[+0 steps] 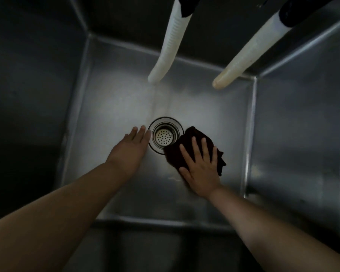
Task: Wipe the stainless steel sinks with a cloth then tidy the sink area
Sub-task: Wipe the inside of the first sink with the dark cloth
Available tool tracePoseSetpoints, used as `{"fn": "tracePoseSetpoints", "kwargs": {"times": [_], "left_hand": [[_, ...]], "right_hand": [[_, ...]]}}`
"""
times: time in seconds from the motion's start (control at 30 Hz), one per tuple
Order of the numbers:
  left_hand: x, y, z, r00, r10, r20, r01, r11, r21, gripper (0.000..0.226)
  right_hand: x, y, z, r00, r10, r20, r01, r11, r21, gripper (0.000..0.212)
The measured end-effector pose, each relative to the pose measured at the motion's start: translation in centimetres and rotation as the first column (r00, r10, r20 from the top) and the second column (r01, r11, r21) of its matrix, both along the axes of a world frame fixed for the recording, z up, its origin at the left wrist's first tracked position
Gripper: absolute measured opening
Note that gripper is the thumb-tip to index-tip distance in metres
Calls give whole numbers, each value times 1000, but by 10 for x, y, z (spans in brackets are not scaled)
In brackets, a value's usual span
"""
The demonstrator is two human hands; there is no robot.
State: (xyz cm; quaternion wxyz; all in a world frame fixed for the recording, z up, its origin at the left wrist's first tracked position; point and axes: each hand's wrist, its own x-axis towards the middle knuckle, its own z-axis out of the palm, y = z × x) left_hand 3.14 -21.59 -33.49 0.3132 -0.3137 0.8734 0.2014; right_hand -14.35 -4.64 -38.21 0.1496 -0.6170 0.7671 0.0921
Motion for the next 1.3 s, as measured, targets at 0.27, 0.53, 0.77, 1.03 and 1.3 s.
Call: {"fn": "tracePoseSetpoints", "kwargs": {"times": [0.27,0.53,0.77,1.03,1.3], "left_hand": [[57,-15,44,989,130,76,-122,988,-93,73],[95,-18,80,985,167,44,-159,978,-138,64],[117,-13,93,957,288,32,-276,940,-202,57],[136,-11,93,935,354,15,-345,919,-193,57],[126,-12,92,916,398,-44,-399,898,-186,44]], "right_hand": [[17,46,18,965,257,45,-261,939,225,68],[52,-8,27,884,456,103,-466,875,130,79],[105,-116,4,937,341,82,-345,938,43,75],[149,-158,-9,929,365,56,-363,931,-45,72],[166,-86,-1,671,723,163,-726,686,-55,62]]}}
